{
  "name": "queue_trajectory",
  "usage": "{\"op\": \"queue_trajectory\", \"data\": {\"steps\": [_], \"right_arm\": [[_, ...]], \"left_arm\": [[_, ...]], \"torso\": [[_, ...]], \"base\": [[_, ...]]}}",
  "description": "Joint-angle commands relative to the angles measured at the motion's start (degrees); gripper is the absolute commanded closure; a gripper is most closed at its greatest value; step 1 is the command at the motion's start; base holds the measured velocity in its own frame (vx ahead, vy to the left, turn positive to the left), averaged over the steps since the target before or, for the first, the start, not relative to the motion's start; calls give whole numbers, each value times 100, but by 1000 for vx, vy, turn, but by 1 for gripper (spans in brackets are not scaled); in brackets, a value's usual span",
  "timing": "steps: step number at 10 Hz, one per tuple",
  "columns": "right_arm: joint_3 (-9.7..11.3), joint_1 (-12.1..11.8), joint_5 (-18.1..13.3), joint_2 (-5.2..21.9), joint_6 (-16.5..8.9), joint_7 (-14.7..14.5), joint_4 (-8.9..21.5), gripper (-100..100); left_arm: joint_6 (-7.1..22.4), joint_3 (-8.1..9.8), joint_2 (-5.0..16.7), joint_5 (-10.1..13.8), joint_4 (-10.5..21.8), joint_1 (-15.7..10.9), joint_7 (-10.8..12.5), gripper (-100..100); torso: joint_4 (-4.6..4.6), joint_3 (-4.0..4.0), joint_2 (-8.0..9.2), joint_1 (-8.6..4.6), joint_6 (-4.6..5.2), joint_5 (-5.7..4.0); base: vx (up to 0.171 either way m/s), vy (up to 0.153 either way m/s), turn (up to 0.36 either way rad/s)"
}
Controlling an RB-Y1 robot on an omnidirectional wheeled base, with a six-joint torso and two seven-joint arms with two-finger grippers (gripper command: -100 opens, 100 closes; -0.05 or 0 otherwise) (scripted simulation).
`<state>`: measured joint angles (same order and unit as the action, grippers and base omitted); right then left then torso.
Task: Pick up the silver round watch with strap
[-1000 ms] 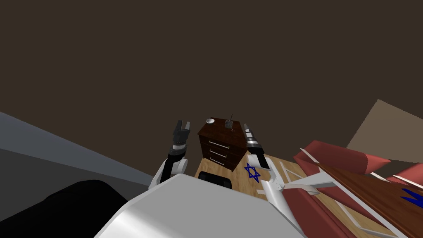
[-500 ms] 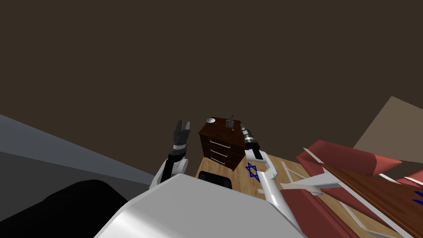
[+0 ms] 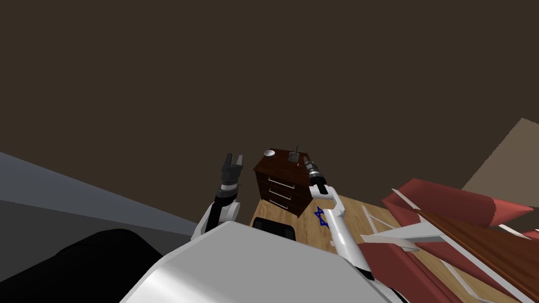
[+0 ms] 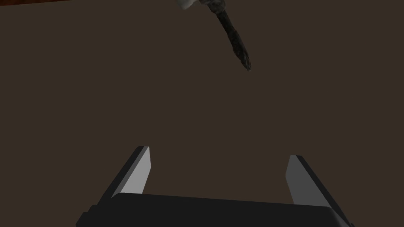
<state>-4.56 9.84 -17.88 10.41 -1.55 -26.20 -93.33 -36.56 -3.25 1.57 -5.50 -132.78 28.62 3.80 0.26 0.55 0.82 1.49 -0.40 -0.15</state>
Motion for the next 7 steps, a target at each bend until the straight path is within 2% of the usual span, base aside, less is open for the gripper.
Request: {"op": "queue_trajectory", "data": {"steps": [1,2,3,4,5,6,7], "right_arm": [[-31,259,-217,38,-202,-97,286,-100],[-31,259,-217,38,-202,-97,386,-100],[-43,477,-415,60,-421,-177,598,-100],[-43,477,-415,60,-421,-177,662,-100],[-55,687,-615,80,-638,-247,872,-100],[-55,687,-615,80,-638,-247,939,-100],[-68,888,-816,99,-852,-307,1113,-100]], "left_arm": [[0,0,0,0,0,0,0,0],[0,-5,-5,1,4,-1,0,0],[0,-9,-8,2,6,-1,0,0],[0,-13,-11,2,8,-3,0,0],[0,-14,-12,3,9,-2,0,0],[0,-19,-16,4,12,-3,0,0],[0,-21,-18,4,13,-2,0,0]], "torso": [[0,0,0,0,0,0],[2,3,4,12,-5,-2],[3,6,8,22,-5,-3],[5,8,12,30,-10,-4],[6,11,16,37,-9,-4],[7,13,17,45,-13,-5],[8,14,19,50,-12,-6]], "base": [[0,18,42],[1,14,30],[-1,10,45],[3,8,31],[5,10,41],[6,6,30],[8,7,52]]}}
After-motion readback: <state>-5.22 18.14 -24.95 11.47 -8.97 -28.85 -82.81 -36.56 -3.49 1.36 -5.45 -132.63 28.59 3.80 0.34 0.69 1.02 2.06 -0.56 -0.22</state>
